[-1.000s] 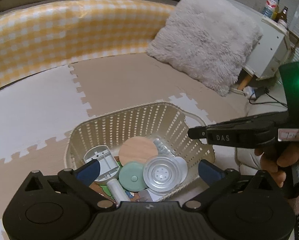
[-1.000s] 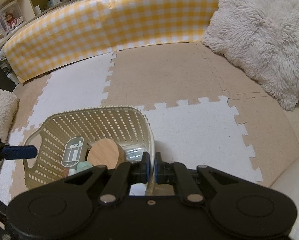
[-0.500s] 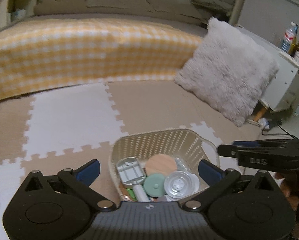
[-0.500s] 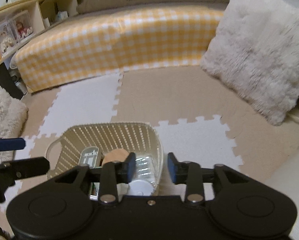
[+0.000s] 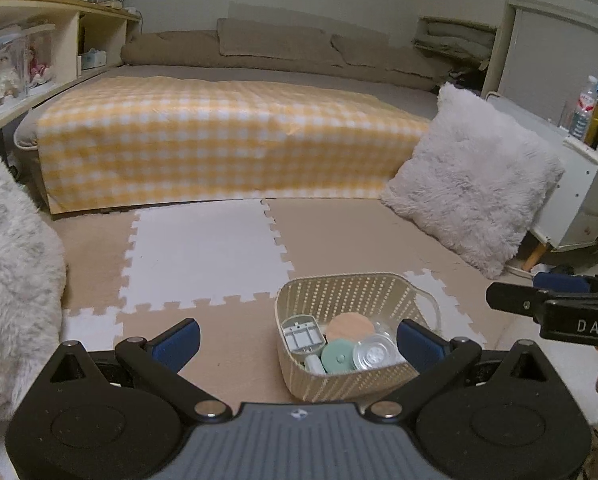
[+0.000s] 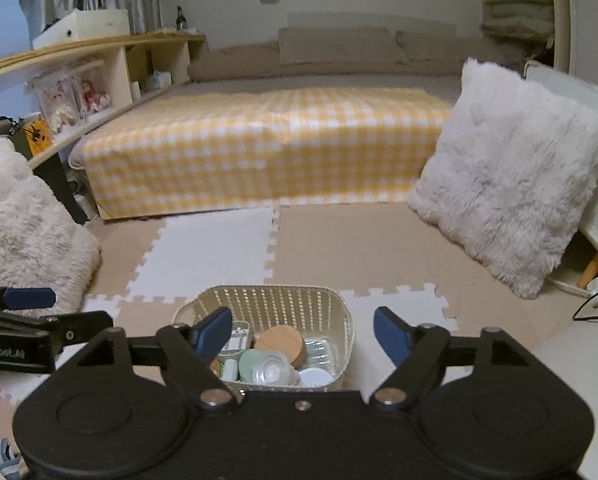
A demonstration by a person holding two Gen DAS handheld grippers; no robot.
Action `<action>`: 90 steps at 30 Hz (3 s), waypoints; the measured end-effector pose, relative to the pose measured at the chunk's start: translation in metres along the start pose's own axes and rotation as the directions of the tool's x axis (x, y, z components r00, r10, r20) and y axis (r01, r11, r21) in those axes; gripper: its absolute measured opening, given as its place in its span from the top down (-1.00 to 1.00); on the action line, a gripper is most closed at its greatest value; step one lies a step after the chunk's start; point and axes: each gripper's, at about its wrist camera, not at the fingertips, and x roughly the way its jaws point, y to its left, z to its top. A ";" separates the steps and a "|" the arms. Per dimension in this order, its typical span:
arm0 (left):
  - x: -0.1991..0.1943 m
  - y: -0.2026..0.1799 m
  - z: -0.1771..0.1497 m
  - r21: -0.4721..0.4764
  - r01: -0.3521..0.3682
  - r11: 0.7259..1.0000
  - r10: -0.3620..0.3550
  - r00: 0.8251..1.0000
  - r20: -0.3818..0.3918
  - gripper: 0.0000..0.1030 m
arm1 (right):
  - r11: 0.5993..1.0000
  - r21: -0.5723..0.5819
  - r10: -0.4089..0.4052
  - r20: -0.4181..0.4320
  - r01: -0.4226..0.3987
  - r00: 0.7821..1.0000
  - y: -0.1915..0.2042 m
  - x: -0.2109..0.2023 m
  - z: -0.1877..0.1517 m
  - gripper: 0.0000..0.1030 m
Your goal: Organize rigid objects
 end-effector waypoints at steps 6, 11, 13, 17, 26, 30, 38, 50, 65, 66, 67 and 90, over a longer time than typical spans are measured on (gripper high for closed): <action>-0.032 -0.004 -0.020 0.036 -0.053 0.998 0.052 0.998 0.036 -1.00 | 1.000 -0.021 -0.019 0.041 0.019 0.999 0.010 -0.030 -0.015 -0.84; -0.049 -0.005 -0.039 0.069 -0.086 0.994 0.079 0.993 0.089 -1.00 | 0.999 -0.032 -0.038 0.074 0.040 0.997 0.015 -0.047 -0.032 -1.00; -0.053 -0.005 -0.045 0.067 -0.082 0.994 0.075 0.992 0.102 -1.00 | 0.999 -0.030 -0.040 0.088 0.043 0.995 0.016 -0.051 -0.038 -1.00; -0.055 -0.005 -0.054 0.061 -0.089 0.994 0.081 0.989 0.120 -1.00 | 0.998 -0.031 -0.053 0.095 0.056 0.994 0.020 -0.055 -0.049 -1.00; -0.057 -0.002 -0.062 0.033 -0.137 0.990 0.130 0.979 0.158 -1.00 | 0.996 -0.034 -0.077 0.125 0.082 0.989 0.022 -0.058 -0.061 -1.00; -0.058 -0.002 -0.064 0.038 -0.142 0.989 0.134 0.978 0.161 -1.00 | 0.995 -0.031 -0.091 0.141 0.096 0.986 0.022 -0.060 -0.064 -1.00; -0.058 -0.001 -0.065 0.028 -0.143 0.989 0.137 0.977 0.166 -1.00 | 0.996 -0.027 -0.084 0.135 0.088 0.987 0.021 -0.058 -0.066 -1.00; -0.059 -0.001 -0.065 0.024 -0.139 0.990 0.133 0.976 0.170 -1.00 | 0.996 -0.028 -0.084 0.138 0.089 0.987 0.023 -0.057 -0.069 -1.00; -0.059 -0.002 -0.064 0.023 -0.140 0.990 0.134 0.976 0.170 -1.00 | 0.996 -0.030 -0.082 0.139 0.087 0.987 0.023 -0.058 -0.069 -1.00; -0.059 -0.002 -0.064 0.023 -0.141 0.990 0.135 0.976 0.170 -1.00 | 0.996 -0.030 -0.082 0.139 0.087 0.987 0.024 -0.058 -0.069 -1.00; -0.059 -0.002 -0.064 0.023 -0.141 0.990 0.135 0.976 0.170 -1.00 | 0.996 -0.031 -0.082 0.139 0.087 0.987 0.023 -0.058 -0.069 -1.00; -0.059 -0.005 -0.068 0.022 -0.136 0.990 0.131 0.977 0.169 -1.00 | 0.996 -0.032 -0.083 0.140 0.088 0.987 0.025 -0.058 -0.069 -1.00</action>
